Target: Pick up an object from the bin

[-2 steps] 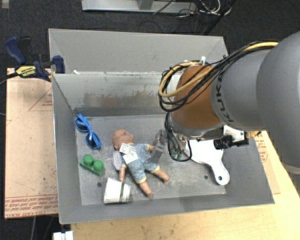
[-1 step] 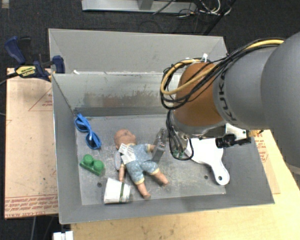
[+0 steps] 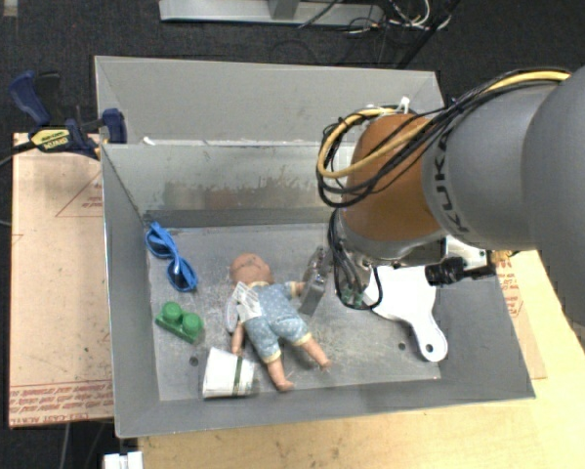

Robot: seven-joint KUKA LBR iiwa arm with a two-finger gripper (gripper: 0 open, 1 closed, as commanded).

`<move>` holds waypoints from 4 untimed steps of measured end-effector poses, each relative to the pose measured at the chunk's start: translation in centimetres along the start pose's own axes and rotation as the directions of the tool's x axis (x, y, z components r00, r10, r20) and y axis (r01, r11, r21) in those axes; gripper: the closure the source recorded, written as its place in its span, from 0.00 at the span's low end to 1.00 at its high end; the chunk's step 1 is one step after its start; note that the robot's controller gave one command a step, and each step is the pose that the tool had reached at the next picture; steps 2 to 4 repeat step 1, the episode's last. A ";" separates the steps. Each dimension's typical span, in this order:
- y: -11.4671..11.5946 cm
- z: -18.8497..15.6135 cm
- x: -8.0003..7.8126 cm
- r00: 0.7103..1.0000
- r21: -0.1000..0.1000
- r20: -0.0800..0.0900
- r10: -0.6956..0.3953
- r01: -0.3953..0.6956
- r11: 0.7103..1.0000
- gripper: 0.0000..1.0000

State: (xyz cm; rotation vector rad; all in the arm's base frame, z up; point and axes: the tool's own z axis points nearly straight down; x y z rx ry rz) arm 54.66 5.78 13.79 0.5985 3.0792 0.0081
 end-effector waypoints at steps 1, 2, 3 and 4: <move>0.1 -2.2 -0.1 1.000 -0.002 0.003 -0.001 0.001 1.000 1.00; 0.1 -2.2 -0.1 1.000 -0.002 0.003 -0.001 0.001 1.000 1.00; 0.1 -2.2 -0.1 1.000 -0.002 0.003 -0.001 0.001 1.000 1.00; 0.1 -2.2 -0.1 1.000 -0.002 0.003 -0.001 0.001 1.000 1.00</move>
Offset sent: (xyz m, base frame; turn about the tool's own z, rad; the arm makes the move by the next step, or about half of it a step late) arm -0.0002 0.0000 0.0014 0.0000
